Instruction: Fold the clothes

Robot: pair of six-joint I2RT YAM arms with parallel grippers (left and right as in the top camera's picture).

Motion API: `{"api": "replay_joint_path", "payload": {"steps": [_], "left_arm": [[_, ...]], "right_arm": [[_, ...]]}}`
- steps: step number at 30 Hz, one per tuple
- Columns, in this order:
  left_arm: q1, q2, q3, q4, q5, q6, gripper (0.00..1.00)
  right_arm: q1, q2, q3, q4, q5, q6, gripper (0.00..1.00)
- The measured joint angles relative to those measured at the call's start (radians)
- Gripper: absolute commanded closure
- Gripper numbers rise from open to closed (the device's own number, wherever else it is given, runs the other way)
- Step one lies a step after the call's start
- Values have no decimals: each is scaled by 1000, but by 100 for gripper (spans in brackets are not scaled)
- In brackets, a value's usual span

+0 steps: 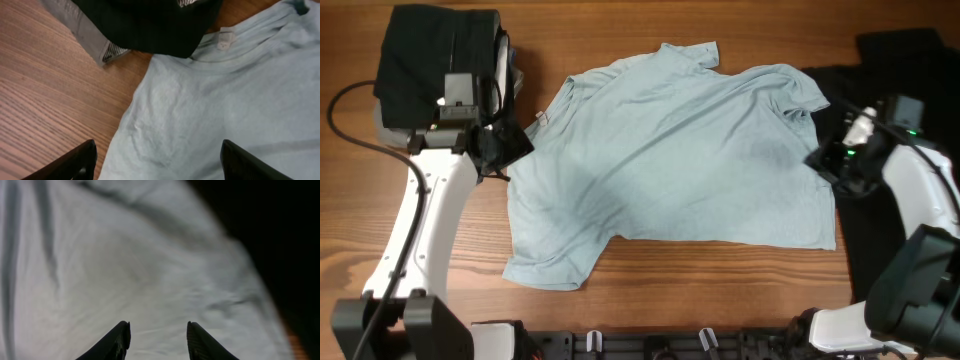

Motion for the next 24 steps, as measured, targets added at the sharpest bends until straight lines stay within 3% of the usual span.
{"api": "replay_joint_path", "payload": {"steps": [5,12,17,21,24], "left_arm": [[6,24,0,17,-3,16,16],[6,24,0,19,-3,17,16],[13,24,0,19,-4,23,29],[35,24,0,19,-10,31,29],[41,24,0,20,-10,31,28]], "right_arm": [[-103,0,0,-2,7,-42,74],[-106,0,-11,5,7,-164,73],[-100,6,-51,-46,-47,-196,84],[-69,25,-118,-32,-91,-158,94],[-45,42,-184,-2,-64,-45,96]]}}
